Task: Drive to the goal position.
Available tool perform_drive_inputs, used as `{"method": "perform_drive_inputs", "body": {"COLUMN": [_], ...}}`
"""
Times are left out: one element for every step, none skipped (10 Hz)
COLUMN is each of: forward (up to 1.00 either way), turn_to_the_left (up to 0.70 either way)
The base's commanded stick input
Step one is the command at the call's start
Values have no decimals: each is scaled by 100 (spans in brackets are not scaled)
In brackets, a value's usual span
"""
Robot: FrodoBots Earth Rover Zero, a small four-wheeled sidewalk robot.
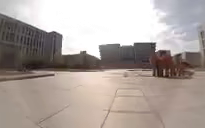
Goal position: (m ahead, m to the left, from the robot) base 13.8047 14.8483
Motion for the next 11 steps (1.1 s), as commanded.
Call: {"method": "perform_drive_inputs", "body": {"forward": [100, 100, 100, 100, 100, 100, 100, 100, 100, 100, 100], "turn_to_the_left": [0, 0, 0, 0, 0, 0, 0, 0, 0, 0, 0]}}
